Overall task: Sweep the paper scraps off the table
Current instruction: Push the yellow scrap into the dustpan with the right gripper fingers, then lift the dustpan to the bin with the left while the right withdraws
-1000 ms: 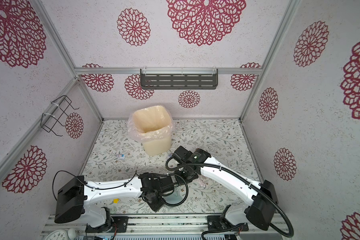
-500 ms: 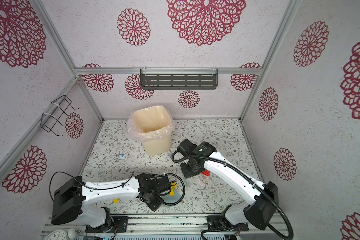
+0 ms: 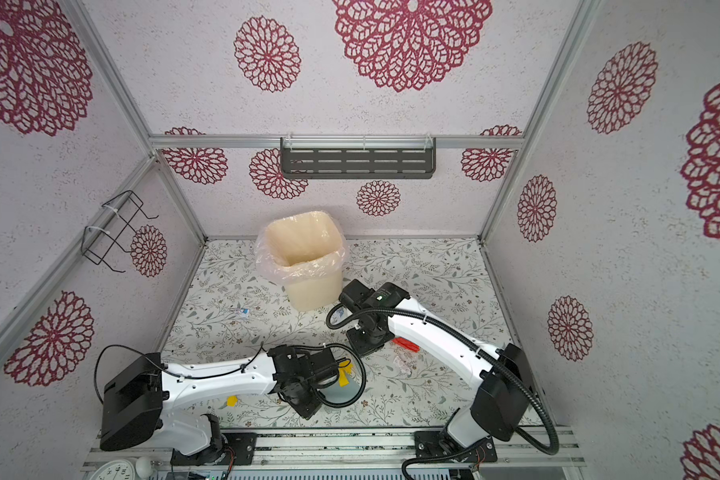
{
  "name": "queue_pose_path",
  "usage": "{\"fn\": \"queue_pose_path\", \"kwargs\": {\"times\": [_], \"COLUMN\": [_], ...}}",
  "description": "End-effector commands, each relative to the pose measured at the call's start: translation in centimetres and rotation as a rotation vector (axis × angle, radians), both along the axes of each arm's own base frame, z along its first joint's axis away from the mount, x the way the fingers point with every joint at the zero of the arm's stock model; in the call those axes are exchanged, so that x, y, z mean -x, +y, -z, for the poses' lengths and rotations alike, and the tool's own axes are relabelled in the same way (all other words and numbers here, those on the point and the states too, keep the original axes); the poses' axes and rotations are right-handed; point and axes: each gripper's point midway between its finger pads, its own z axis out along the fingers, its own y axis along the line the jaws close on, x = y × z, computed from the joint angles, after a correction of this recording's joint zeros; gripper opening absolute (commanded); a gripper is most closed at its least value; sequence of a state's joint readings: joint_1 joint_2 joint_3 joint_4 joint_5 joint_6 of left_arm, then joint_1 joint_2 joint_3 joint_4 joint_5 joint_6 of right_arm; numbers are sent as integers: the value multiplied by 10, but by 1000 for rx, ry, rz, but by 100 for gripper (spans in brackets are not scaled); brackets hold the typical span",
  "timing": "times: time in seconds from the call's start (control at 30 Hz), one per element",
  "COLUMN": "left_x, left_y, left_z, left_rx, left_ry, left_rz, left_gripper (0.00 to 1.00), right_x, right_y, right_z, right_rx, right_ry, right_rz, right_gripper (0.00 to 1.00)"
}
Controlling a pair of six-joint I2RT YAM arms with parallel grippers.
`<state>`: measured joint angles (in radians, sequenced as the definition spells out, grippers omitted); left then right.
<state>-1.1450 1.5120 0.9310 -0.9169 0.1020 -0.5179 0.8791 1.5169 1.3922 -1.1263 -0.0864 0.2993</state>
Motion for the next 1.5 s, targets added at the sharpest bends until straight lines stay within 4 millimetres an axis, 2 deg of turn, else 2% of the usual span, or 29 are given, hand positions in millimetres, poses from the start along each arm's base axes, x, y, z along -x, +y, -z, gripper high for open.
{"fn": "queue_pose_path", "kwargs": {"times": [0.0, 0.13, 0.23, 0.43, 0.73, 0.93, 1.27, 1.47], "left_x": [-5, -8, -11, -18, -34, -42, -58, -63], "left_y": [2, 2, 2, 4, 5, 6, 3, 4], "left_z": [-2, -1, -1, -6, -29, -64, -153, -196], "left_rx": [13, 16, 15, 19, 58, 99, 170, 181], "left_ry": [-16, -24, -36, -78, -194, -276, -403, -429], "left_rz": [-20, -24, -22, -26, -61, -77, -76, -103], "left_gripper": [0, 0, 0, 0, 0, 0, 0, 0], "right_x": [15, 29, 31, 13, -14, -29, -39, -41], "right_y": [19, 29, 30, -14, -54, -72, -93, -103], "right_z": [-18, -32, -38, -34, -61, -74, -79, -80], "right_rx": [-89, -154, -173, -2, -37, -139, -263, -287], "right_ry": [28, 57, 58, -20, -109, -146, -156, -168], "right_rz": [-69, -96, -93, -10, 151, 250, 363, 386], "right_gripper": [0, 0, 0, 0, 0, 0, 0, 0]}}
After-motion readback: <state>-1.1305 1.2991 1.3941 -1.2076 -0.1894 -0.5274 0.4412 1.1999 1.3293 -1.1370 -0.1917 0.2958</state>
